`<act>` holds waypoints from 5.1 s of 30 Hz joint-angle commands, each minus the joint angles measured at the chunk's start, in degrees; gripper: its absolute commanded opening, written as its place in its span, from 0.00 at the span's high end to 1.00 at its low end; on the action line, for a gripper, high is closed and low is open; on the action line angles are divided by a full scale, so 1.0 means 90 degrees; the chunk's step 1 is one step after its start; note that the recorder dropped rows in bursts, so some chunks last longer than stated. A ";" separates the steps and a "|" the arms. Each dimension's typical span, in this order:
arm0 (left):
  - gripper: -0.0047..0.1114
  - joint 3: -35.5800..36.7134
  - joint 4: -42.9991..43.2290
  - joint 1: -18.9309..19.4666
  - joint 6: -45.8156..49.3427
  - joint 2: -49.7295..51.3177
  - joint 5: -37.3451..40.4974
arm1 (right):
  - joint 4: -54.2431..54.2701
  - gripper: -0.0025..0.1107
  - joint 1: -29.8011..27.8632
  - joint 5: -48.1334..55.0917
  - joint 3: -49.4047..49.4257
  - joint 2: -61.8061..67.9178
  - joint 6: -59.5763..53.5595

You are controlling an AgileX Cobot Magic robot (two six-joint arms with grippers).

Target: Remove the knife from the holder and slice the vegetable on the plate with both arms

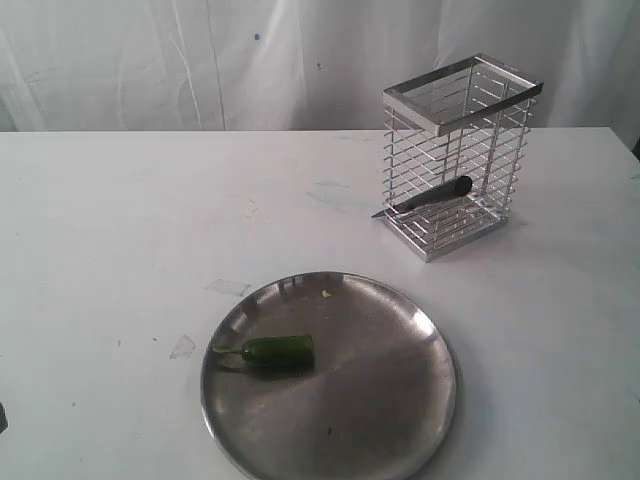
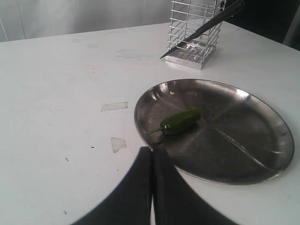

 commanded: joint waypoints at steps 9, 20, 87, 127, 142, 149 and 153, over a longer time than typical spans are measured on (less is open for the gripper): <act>0.96 0.0030 -0.0062 0.0023 -0.0009 -0.0029 0.0022 | 0.0000 0.98 0.0015 -0.0007 0.0032 -0.0033 -0.0036; 0.96 0.0030 -0.0062 0.0023 -0.0009 -0.0029 0.0022 | 0.0965 0.98 0.0013 -0.1713 0.0032 -0.0033 0.0620; 0.96 0.0030 -0.0062 0.0023 -0.0009 -0.0029 0.0022 | 0.1190 0.50 0.0813 0.0620 -0.7166 1.0354 0.2240; 0.96 0.0030 -0.0062 0.0023 -0.0009 -0.0029 0.0022 | 0.1022 0.97 0.0813 0.0288 -0.7292 1.0387 0.0491; 0.96 0.0030 -0.0062 0.0023 -0.0009 -0.0029 0.0022 | 0.0850 0.97 0.0813 0.1130 -0.7753 0.9494 -0.0595; 0.96 0.0030 -0.0062 0.0023 -0.0009 -0.0029 0.0022 | 0.0830 0.97 0.0813 0.1773 -0.7770 0.8847 -0.0897; 0.96 0.0030 -0.0062 0.0023 -0.0009 -0.0029 0.0022 | 0.0830 0.97 0.0813 0.2080 -0.7770 0.8346 -0.1025</act>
